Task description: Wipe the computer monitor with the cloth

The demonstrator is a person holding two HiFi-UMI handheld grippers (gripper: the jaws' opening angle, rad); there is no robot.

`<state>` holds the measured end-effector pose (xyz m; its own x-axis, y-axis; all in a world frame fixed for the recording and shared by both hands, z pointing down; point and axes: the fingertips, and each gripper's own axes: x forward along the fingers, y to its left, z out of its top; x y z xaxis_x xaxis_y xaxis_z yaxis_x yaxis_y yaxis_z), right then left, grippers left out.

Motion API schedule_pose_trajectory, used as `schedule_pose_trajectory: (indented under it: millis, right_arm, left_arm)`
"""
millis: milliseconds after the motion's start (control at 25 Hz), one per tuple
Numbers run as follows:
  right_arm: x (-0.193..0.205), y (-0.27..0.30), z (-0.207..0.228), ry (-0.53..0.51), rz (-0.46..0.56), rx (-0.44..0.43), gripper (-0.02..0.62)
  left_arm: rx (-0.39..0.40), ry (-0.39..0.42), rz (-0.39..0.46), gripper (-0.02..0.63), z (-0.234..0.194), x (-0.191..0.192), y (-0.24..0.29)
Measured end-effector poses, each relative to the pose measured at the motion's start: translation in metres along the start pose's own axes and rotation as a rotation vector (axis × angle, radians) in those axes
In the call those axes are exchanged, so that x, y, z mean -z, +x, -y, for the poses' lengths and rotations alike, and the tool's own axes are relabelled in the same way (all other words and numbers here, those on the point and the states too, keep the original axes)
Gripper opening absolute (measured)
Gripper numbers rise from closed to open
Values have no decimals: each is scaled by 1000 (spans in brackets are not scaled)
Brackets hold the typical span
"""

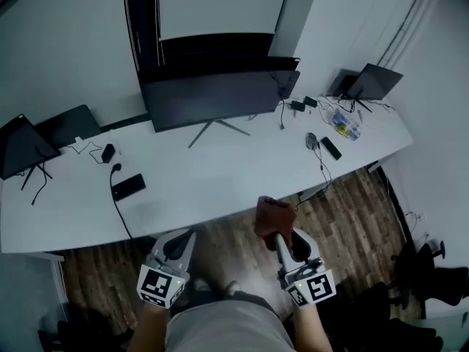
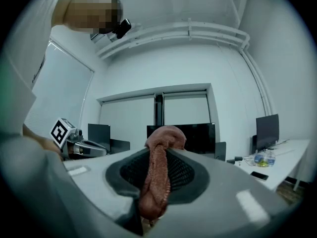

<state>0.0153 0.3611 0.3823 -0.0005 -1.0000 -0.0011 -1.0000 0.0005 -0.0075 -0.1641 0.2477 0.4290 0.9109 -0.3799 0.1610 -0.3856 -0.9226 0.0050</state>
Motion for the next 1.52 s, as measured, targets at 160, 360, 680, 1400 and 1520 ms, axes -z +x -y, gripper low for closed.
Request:
schedule_pose_trajectory:
  millis: [160, 360, 680, 1400, 1520]
  right_arm:
    - [4, 16, 3, 21, 4, 45, 98]
    - [0, 46, 11, 13, 19, 63, 98]
    - [5, 133, 54, 17, 26, 12, 98]
    - [-33, 374, 191, 3, 40, -302, 98]
    - [-49, 402, 187, -17, 68, -340, 98]
  left_arm:
    - [9, 3, 0, 9, -24, 7, -4]
    - [-11, 19, -6, 9, -55, 11, 5]
    - [-78, 10, -20, 9, -110, 9, 64]
    - [-372, -18, -89, 9, -208, -41, 241]
    - [-405, -17, -103, 9, -216, -42, 247]
